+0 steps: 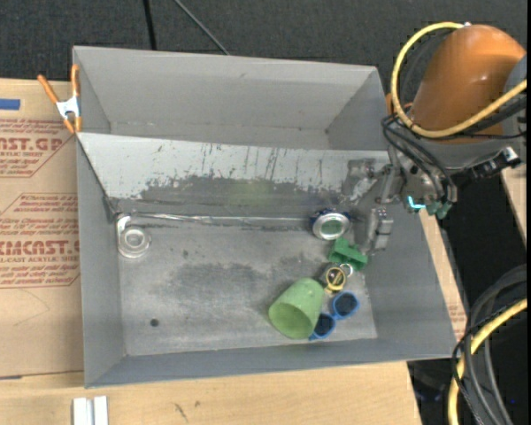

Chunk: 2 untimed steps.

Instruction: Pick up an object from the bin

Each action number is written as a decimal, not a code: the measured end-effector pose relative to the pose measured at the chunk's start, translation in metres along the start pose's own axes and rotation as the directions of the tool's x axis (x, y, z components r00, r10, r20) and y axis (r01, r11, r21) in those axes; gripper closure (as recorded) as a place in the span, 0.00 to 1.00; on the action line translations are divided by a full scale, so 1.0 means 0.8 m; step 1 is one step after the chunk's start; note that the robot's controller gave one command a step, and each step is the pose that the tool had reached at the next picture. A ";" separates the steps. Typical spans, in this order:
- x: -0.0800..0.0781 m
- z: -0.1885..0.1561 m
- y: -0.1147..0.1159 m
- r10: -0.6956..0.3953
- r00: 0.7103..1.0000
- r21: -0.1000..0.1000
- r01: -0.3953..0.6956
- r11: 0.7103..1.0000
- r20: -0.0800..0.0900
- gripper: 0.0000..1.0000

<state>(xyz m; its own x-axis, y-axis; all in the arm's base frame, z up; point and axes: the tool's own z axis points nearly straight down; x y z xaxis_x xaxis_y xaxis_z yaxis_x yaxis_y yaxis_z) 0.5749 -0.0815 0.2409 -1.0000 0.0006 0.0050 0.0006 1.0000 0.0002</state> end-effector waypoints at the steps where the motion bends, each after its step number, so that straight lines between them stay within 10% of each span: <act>1: 0.031 0.218 -0.007 -0.271 0.962 -0.001 0.271 0.962 0.001 0.00; 2: 0.028 0.214 -0.007 -0.271 0.963 0.001 0.271 0.963 0.005 1.00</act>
Offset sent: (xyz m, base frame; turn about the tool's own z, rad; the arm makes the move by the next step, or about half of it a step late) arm -0.0239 -0.0068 -0.1709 -0.2738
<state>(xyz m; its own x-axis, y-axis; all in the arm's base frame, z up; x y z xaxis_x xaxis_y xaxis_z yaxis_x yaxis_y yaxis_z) 0.5513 -0.0870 0.0695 -0.9628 -0.2704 -0.0008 -0.2704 0.9628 0.0001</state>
